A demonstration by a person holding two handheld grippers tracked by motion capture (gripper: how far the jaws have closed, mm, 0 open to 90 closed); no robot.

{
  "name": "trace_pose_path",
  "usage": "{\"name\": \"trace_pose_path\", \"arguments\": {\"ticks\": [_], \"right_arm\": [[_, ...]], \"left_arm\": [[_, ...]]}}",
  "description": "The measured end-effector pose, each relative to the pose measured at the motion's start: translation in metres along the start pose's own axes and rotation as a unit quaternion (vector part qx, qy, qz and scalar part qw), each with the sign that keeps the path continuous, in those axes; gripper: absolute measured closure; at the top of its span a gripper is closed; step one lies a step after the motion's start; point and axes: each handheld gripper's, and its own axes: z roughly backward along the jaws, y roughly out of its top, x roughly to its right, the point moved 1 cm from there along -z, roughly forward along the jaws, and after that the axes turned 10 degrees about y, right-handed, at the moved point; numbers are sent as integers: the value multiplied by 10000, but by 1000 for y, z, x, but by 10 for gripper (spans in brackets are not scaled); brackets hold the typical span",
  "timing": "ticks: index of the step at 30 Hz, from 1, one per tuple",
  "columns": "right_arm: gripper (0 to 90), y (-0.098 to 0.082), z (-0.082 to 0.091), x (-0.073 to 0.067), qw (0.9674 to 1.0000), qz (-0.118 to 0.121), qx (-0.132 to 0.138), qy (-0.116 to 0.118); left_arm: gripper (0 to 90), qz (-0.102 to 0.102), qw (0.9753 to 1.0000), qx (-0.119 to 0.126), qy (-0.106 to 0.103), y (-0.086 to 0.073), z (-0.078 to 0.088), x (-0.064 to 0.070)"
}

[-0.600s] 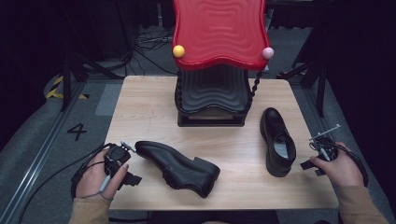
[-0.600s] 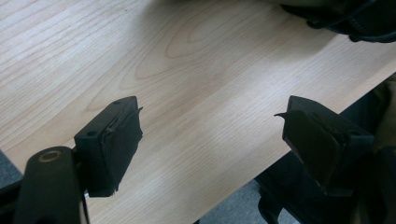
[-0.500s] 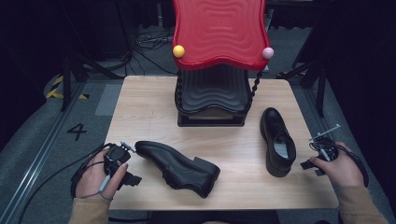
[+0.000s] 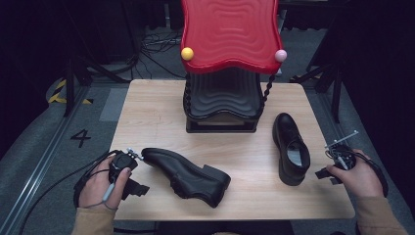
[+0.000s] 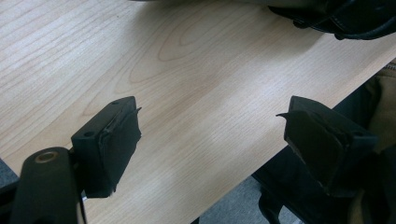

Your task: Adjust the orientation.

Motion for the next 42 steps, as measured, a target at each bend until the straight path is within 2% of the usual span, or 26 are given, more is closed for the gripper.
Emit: {"name": "trace_pose_path", "arguments": {"ticks": [6, 8, 14, 16, 19, 22, 26, 30, 32, 34, 37, 42], "right_arm": [[662, -1, 1, -1, 10000, 9, -44, 5], [676, -1, 6, -4, 10000, 51, 40, -32], [731, 1, 27, -21, 9989, 325, 310, -134], [736, 1, 37, -30, 9981, 423, 443, 34], [749, 1, 44, -43, 9968, 642, 460, 128], [771, 5, 51, -59, 9940, 940, 491, 258], [790, 13, 57, -73, 9898, 1212, 577, 476], [801, 22, 55, -81, 9872, 1403, 519, 560], [803, 24, 54, -83, 9869, 1417, 511, 575], [810, 28, 53, -87, 9850, 1522, 508, 630], [833, 34, 50, -94, 9800, 1747, 586, 748], [859, 46, 43, -108, 9733, 2035, 530, 924]], "left_arm": [[188, -68, 10000, 2, -26, 0, 1, 2], [188, -73, 10000, 29, -53, 0, 2, 2], [189, -99, 9999, 43, -64, 0, 4, 3], [188, -133, 9999, 46, -70, 0, 5, 4], [187, -188, 9998, 14, -80, 0, 5, 5], [187, -202, 9997, 15, -104, 1, 5, 7], [187, -189, 9998, 13, -76, 0, 7, 6], [186, -176, 9998, 78, -81, -1, 10, 7], [186, -197, 9997, 82, -79, -1, 11, 7], [176, -206, 9997, 91, -88, -1, 11, 6], [175, -203, 9997, 112, -118, -1, 11, 7], [175, -283, 9994, 122, -136, 0, 11, 8]]}}
